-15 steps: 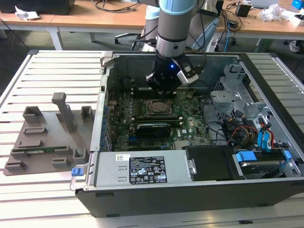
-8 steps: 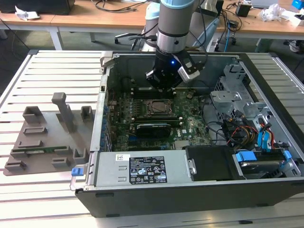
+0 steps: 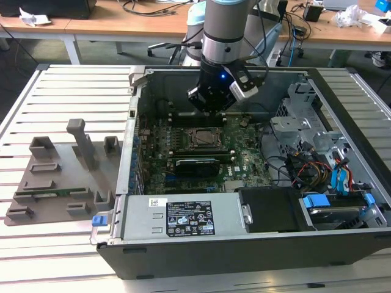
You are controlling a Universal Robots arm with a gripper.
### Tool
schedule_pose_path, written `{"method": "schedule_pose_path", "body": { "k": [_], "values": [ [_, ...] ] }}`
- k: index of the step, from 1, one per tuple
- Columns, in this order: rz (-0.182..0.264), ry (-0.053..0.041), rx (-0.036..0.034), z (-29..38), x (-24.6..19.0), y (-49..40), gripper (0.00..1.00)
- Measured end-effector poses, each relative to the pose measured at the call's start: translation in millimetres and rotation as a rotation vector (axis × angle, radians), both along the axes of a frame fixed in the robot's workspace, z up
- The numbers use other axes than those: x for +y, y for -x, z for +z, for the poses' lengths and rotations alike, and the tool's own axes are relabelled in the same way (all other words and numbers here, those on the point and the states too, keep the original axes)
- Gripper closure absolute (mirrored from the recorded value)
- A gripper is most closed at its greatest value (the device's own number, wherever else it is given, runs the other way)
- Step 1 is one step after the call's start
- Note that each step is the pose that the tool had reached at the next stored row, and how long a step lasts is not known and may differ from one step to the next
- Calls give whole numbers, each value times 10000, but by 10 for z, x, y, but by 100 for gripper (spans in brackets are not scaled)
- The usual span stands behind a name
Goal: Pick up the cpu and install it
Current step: 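Install the first cpu locking lever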
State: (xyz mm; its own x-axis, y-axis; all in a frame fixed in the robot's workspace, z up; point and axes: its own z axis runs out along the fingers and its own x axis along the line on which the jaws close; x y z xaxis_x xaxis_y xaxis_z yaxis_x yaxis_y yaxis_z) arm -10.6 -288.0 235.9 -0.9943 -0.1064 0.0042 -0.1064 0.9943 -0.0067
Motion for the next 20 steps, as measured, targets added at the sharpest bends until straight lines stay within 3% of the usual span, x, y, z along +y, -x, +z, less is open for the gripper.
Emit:
{"method": "schedule_pose_path", "body": {
  "k": [5, 8, 20],
  "values": [
    [0, 120, 1, 73, 0, 0, 89],
    [0, 310, 0, 167, 0, 0, 89],
    [1, 787, 1, 428, 1, -3, 89]
  ]
}}
